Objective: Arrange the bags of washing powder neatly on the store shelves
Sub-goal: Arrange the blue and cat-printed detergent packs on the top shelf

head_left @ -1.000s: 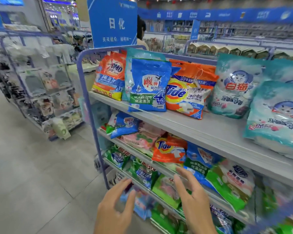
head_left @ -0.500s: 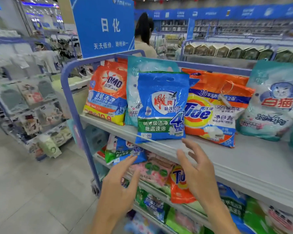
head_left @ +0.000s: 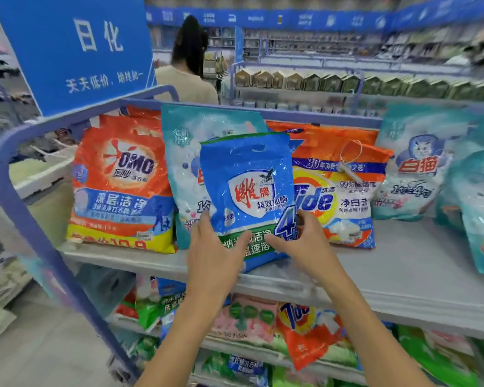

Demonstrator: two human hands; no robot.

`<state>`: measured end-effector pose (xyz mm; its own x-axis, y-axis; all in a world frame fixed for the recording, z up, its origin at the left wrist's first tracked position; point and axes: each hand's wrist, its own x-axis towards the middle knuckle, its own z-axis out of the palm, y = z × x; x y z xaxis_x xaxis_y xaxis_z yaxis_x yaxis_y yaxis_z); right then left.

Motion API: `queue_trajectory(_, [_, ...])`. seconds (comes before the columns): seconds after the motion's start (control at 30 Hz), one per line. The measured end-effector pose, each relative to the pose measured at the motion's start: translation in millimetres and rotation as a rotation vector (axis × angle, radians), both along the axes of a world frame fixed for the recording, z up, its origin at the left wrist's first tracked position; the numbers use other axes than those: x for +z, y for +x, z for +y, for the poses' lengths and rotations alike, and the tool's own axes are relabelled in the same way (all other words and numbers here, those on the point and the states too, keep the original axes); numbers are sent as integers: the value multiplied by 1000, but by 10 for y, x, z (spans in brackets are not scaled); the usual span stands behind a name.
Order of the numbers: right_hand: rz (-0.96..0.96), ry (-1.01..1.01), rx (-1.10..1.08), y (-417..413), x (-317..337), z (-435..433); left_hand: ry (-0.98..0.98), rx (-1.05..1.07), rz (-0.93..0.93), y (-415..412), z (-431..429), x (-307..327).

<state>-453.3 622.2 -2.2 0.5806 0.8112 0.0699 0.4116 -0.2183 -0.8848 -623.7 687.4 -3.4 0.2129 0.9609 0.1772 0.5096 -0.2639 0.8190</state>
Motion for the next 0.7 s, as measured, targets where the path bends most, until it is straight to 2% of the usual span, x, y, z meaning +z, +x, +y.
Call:
queue_trajectory(0.13, [97, 14, -36, 17, 13, 69, -39, 29, -91, 61, 141, 13])
queue_trajectory(0.33, [110, 10, -48, 55, 63, -4, 20, -37, -486, 117, 265, 170])
queue_trajectory(0.43, [214, 153, -41, 68, 137, -160, 49, -156, -668, 139, 182, 362])
queue_trajectory(0.5, [345, 278, -32, 71, 215, -310, -23, -275, -783, 158, 199, 442])
queue_trajectory(0.57, [441, 363, -23, 77, 286, -515, -194, -386, -886, 195, 220, 483])
queue_trajectory(0.7, [363, 311, -119, 21, 322, -1053, -458, -518, -916, 317, -32, 495])
